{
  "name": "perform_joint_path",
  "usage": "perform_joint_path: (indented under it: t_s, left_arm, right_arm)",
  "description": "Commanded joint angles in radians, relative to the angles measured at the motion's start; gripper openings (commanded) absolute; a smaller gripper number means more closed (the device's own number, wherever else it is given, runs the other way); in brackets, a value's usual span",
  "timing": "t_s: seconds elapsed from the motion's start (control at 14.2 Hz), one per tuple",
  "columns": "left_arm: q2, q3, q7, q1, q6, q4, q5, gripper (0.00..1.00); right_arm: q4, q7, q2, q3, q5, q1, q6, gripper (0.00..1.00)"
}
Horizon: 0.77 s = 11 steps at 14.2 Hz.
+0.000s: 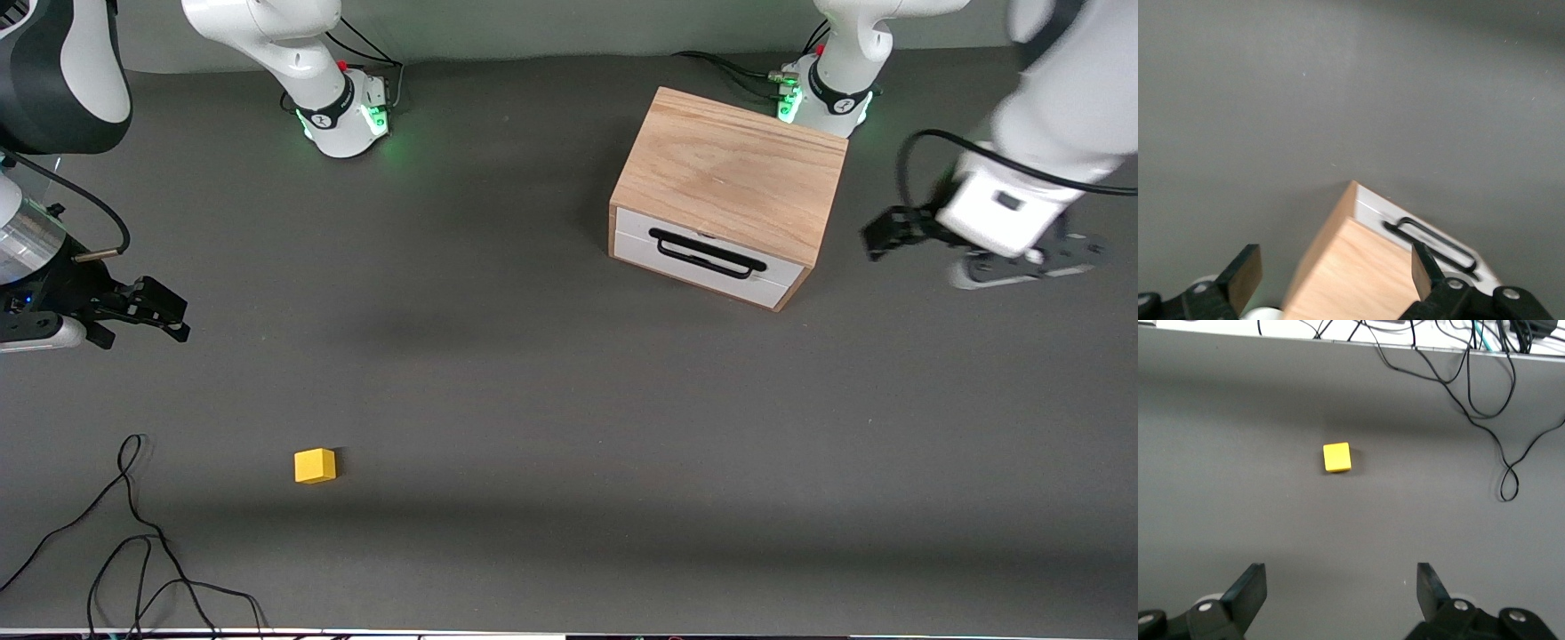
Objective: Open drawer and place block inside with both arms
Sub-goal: 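Move the left gripper over the drawer's black handle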
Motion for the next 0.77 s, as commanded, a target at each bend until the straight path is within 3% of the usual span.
perform_joint_path:
  t_s: [0.0,0.21,0.42,0.7]
  left_arm:
    - [0.017,-0.1,-0.288,-0.015,0.001,0.021,0.009,1.0]
    - [0.08,-0.194,-0.638,-0.076,0.01,0.049,0.098,1.0]
    - [0.166,-0.199,-0.946,-0.168,0.006,0.099,0.126,1.0]
    - [0.195,-0.199,-1.2,-0.217,0.009,0.101,0.118,1.0]
  right_arm:
    - [0.024,0.055,0.016,-0.001,0.0,0.011,-0.062,1.0]
    - [0.052,0.16,-0.023,0.0,-0.002,0.011,-0.136,1.0]
    - [0.104,0.162,-0.011,0.003,-0.012,0.013,-0.245,1.0]
    - [0.116,0.12,0.03,-0.001,-0.002,0.01,-0.245,1.0]
